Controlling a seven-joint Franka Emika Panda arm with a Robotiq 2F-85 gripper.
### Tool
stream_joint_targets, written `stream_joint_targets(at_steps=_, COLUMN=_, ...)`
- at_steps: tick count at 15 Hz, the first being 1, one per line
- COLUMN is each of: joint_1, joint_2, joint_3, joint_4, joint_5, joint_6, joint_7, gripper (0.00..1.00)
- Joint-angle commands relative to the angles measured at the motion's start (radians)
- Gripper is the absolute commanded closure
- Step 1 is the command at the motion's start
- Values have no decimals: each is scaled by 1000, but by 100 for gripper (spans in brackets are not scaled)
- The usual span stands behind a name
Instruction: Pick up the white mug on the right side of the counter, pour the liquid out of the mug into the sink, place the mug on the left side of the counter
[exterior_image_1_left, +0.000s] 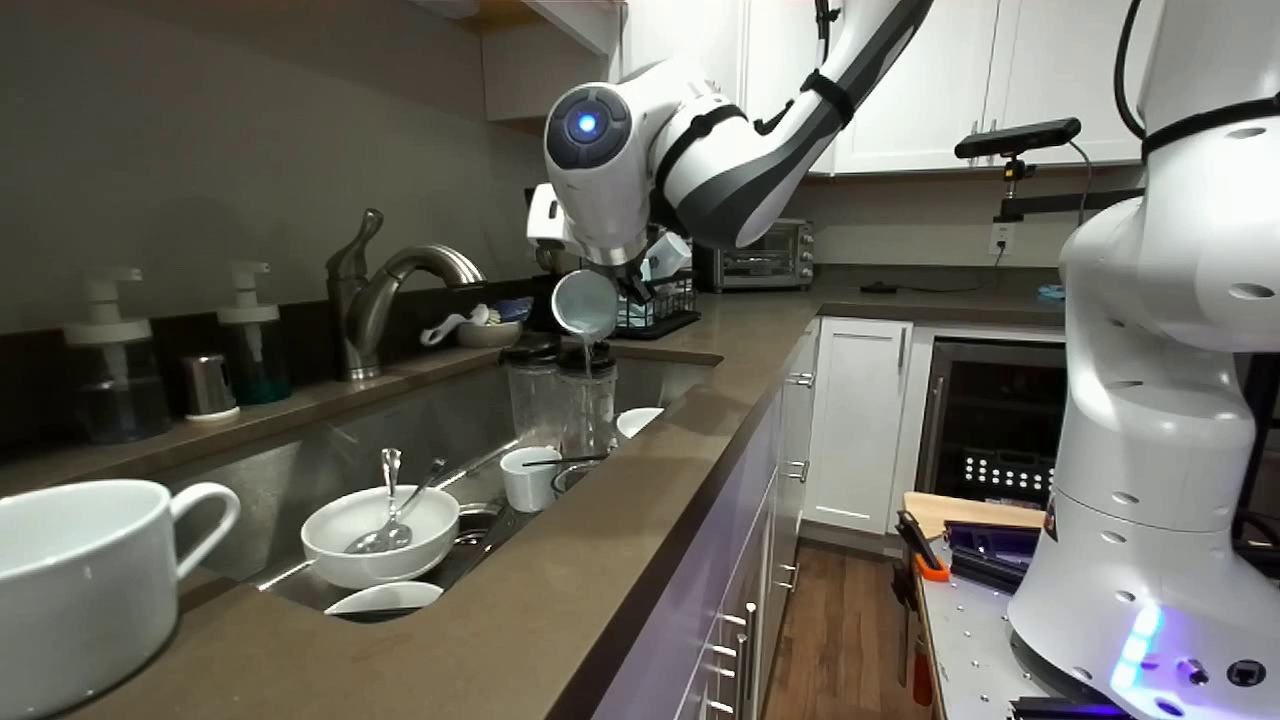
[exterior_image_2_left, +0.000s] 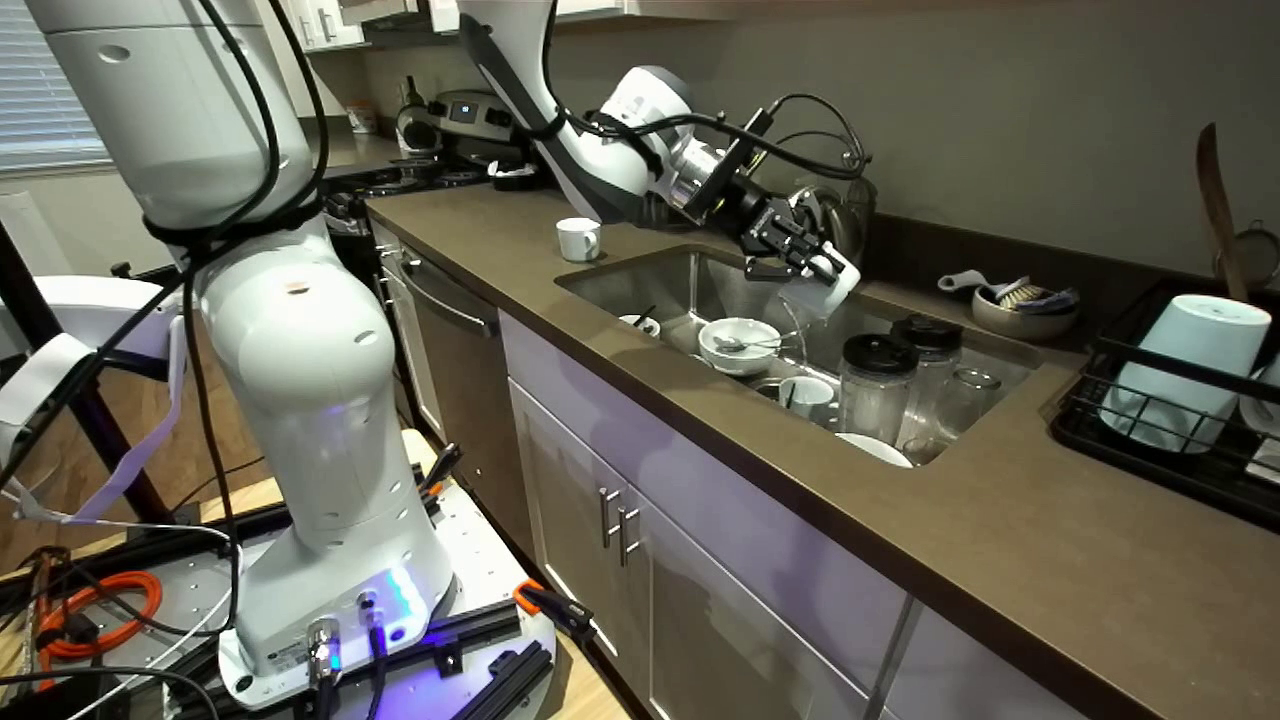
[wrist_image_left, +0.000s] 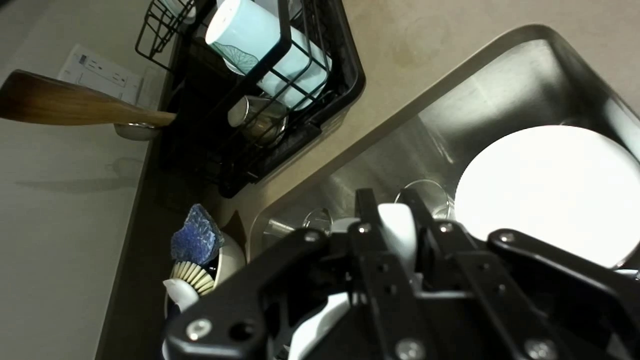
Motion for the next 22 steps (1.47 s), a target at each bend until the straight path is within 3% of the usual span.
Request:
stream_joint_targets(at_steps=1, joint_1=7, joint_2=-4, joint_3=5, joint_4=-10, joint_5=-16, joint_6=-21, joint_7=-28, gripper=95)
stream_joint_targets(at_steps=6, joint_1=35, joint_2=5, joint_3=40, joint_4=-30, joint_5=-49, joint_6=-91, joint_7=-106, gripper=95)
stream_joint_targets(at_steps=15, joint_1=126, joint_2=52, joint_3=128, joint_4=-55, joint_5=-165, joint_6=-391, joint_7=-129, gripper=95)
stream_joint_targets(at_steps=22, joint_1=138, joint_2=92, joint_3=136, joint_4=-53, joint_5=-225, joint_6=-473, joint_7=-99, gripper=95)
